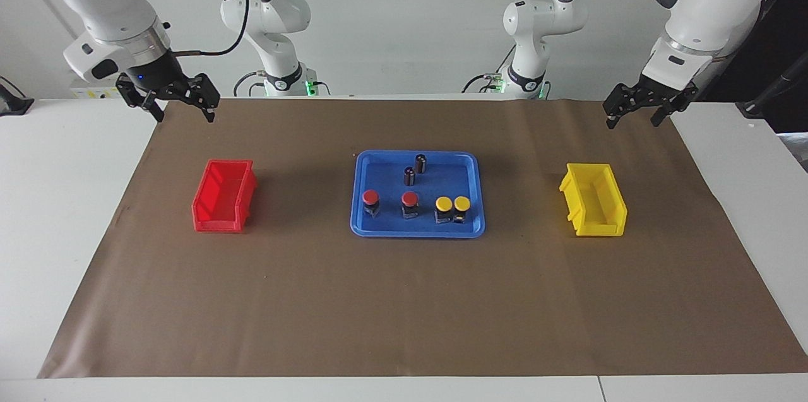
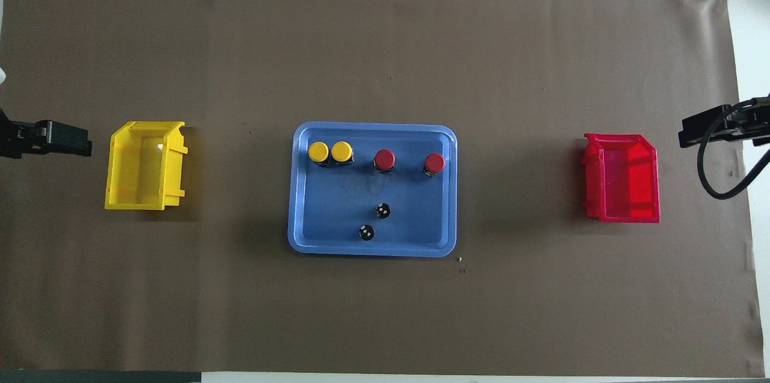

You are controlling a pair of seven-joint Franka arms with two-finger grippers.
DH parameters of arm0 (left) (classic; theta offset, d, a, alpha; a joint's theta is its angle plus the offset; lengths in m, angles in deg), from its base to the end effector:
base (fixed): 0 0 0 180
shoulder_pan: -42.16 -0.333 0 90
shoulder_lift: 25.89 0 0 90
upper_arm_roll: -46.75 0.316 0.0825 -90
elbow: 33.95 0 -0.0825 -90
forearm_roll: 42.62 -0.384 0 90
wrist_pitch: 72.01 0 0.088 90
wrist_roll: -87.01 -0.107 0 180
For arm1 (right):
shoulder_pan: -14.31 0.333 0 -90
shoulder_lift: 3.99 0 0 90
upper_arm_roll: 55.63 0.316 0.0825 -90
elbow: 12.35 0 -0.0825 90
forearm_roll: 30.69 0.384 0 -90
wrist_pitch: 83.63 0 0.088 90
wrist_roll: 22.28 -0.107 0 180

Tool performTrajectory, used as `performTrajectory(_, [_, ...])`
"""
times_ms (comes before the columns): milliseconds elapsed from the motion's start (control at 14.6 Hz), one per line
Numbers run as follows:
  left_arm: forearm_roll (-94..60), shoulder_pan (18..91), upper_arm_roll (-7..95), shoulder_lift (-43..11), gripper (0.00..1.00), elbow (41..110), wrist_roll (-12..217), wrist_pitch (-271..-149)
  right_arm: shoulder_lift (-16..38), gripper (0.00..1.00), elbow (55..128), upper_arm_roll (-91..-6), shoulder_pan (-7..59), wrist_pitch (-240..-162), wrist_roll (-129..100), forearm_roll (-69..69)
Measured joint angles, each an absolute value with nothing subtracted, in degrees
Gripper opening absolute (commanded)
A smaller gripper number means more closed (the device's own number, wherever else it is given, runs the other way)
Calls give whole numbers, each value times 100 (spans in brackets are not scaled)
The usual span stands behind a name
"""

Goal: Sort red and yellow buttons by color

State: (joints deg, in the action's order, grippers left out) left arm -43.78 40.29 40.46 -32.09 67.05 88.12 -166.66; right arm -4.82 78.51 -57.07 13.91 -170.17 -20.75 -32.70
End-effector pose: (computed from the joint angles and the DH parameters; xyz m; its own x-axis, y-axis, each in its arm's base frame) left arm 0.5237 -0.0413 0.5986 0.9983 -0.0587 -0.0027 -0.0588 -0.9978 -0.0321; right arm 0.5429 -0.0215 0.6204 0.9981 -0.0075 -0.0617 -0.0054 -0.9994 0.0331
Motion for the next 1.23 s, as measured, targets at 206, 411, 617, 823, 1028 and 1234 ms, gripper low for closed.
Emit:
performTrajectory(206, [-4378, 4029, 4046, -3209, 100, 6705, 8812, -16666, -482, 100, 7851, -5708, 1392, -17017, -2075, -3270])
performTrajectory(411, [-4378, 4029, 4046, -3209, 100, 6705, 8812, -16666, -482, 100, 7850, -5708, 1392, -17029, -2075, -3270])
performTrajectory(617, [-4378, 4029, 4046, -3209, 100, 6708, 8812, -16666, -483, 100, 7888, -5729, 1386, -17041, -2075, -3270])
performTrajectory(823, [-4378, 4028, 4047, -3209, 100, 6716, 8812, -16666, -482, 100, 7904, -5757, 1378, -17132, -2069, -3268])
performTrajectory(1028, [-4378, 4022, 4053, -3210, 100, 6726, 8812, -16666, -435, 100, 7743, -5739, 1401, -17174, -2093, -3138])
performTrajectory(1234, [-4378, 4022, 4055, -3210, 100, 6728, 8812, -16667, -209, 100, 7541, -5609, 1852, -17189, -2941, -3000])
